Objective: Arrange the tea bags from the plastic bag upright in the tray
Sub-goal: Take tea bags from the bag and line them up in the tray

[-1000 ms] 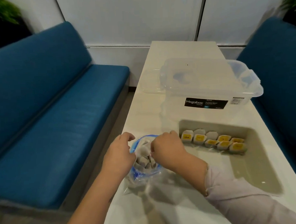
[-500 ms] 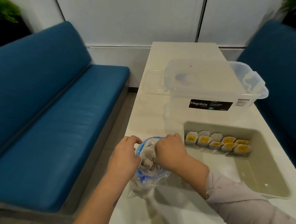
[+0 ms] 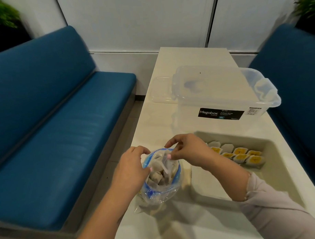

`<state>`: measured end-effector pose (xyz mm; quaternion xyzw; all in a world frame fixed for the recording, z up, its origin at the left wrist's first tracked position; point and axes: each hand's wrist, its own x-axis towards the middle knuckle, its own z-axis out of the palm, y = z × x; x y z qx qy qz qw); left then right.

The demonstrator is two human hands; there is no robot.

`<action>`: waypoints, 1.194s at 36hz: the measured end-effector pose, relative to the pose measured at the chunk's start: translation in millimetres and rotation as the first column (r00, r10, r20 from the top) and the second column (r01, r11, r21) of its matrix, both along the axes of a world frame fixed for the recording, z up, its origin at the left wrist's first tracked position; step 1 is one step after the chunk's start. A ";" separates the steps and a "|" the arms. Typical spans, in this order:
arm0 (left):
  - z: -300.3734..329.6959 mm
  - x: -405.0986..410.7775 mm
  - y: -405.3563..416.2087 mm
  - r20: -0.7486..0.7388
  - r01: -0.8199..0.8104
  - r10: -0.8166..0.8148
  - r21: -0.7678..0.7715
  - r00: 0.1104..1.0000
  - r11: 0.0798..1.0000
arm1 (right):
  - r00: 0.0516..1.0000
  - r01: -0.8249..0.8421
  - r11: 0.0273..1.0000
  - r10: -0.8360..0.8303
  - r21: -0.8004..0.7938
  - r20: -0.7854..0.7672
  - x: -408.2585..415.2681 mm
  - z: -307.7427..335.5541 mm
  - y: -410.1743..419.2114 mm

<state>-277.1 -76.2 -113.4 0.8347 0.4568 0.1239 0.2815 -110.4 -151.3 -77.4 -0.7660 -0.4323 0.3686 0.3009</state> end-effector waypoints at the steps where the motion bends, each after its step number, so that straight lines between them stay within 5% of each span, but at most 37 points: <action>1: 2.0 -0.3 -0.2 0.030 0.002 -0.001 -0.004 1.000 1.000 | 0.998 0.011 1.000 -0.010 0.022 -0.055 0.8 1.8 -0.6; 9: 11.6 -0.9 1.7 0.335 0.153 -0.195 0.148 0.922 0.977 | 0.906 0.134 0.989 -0.098 0.060 -0.412 1.5 14.5 -1.3; 16: 10.4 -0.3 1.2 0.510 0.113 -0.190 0.179 0.839 0.977 | 0.902 0.143 0.990 -0.138 -0.017 -0.408 -6.5 4.1 1.8; 18: 11.5 -1.0 0.5 0.509 0.095 -0.155 0.142 0.846 0.985 | 0.943 0.133 0.991 -0.129 -0.008 -0.307 -7.8 -2.3 2.5; 20: 13.1 -1.7 -0.4 0.503 0.085 -0.134 0.119 0.854 0.989 | 0.999 0.040 0.999 -0.039 -0.014 0.026 -8.3 -8.7 2.5; 22: 14.0 -2.2 -0.6 0.485 0.081 -0.118 0.096 0.867 0.992 | 0.901 -0.101 0.990 0.132 -0.097 0.414 -11.3 -13.6 1.8; 25: 12.2 -3.5 -0.6 0.429 0.080 -0.094 0.049 0.898 0.996 | 0.663 -0.266 0.947 0.317 -0.182 0.679 -16.9 -21.1 1.1; 30: 6.7 -4.3 -1.3 0.379 0.085 -0.082 0.010 0.922 0.996 | 0.419 -0.344 0.889 0.433 -0.301 0.798 -21.9 -30.2 5.9; 33: 5.7 -4.1 -2.1 0.364 0.083 -0.075 -0.008 0.929 0.997 | 0.357 -0.342 0.877 0.454 -0.339 0.816 -22.9 -35.9 9.3; 43: 8.5 -3.3 2.8 0.349 -0.021 0.032 -0.036 0.937 0.999 | 0.586 -0.375 0.893 0.436 -0.248 0.683 -7.6 -18.4 8.8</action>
